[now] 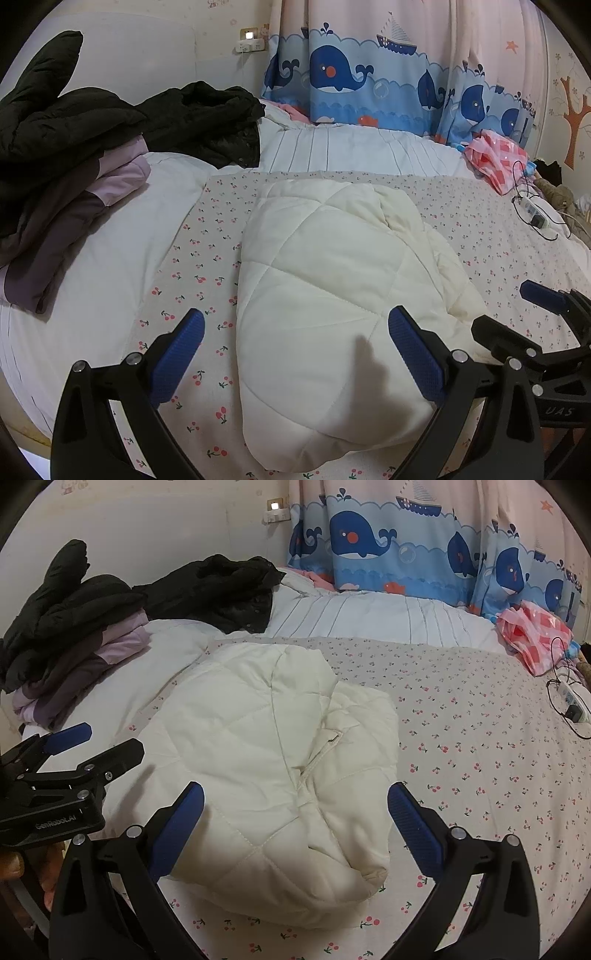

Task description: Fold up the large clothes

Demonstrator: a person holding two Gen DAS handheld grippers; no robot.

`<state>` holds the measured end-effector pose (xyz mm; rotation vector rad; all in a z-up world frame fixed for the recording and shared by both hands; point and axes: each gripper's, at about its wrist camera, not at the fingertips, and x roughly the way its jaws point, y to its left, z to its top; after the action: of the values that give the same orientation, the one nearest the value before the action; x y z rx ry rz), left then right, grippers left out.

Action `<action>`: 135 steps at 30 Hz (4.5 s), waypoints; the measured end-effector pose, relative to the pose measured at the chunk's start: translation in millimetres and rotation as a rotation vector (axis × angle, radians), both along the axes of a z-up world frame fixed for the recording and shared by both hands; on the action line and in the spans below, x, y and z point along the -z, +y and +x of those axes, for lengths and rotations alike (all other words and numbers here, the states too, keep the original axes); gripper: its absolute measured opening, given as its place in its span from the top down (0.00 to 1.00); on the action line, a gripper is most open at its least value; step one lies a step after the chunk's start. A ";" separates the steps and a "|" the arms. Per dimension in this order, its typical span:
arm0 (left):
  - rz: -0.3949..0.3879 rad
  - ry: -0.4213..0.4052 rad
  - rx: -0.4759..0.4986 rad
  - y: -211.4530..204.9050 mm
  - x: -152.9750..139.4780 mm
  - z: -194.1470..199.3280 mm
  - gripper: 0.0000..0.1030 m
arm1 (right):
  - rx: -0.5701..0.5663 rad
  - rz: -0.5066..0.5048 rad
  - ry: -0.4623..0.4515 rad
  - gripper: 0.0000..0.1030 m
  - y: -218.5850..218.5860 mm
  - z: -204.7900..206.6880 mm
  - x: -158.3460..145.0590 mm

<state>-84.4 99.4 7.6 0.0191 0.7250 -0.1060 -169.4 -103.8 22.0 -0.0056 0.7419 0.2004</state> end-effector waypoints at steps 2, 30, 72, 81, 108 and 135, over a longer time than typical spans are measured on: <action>-0.001 0.001 0.000 0.1 0.0 0.1 0.07 | 0.002 0.001 -0.003 0.07 -0.1 -0.4 -0.8; -0.002 0.005 0.001 -1.1 2.1 0.0 0.07 | -0.006 -0.003 -0.017 0.07 2.7 -3.4 -5.9; 0.013 0.010 -0.021 1.2 3.9 1.4 0.07 | 0.001 -0.008 -0.034 0.07 0.3 -3.7 -12.1; 0.026 -0.006 -0.033 2.6 1.0 2.5 0.07 | 0.003 -0.008 -0.035 0.07 0.6 -3.2 -11.9; 0.044 0.000 -0.024 -4.9 -0.6 0.9 0.07 | 0.004 -0.007 -0.038 0.07 1.9 -2.5 -12.2; 0.048 -0.002 -0.020 -9.0 -2.6 -0.4 0.07 | 0.009 -0.003 -0.046 0.07 4.0 -2.3 -14.6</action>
<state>-84.8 90.4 10.2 0.0581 0.7254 -0.0692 -171.7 -99.8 36.7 -0.0098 0.6958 0.1899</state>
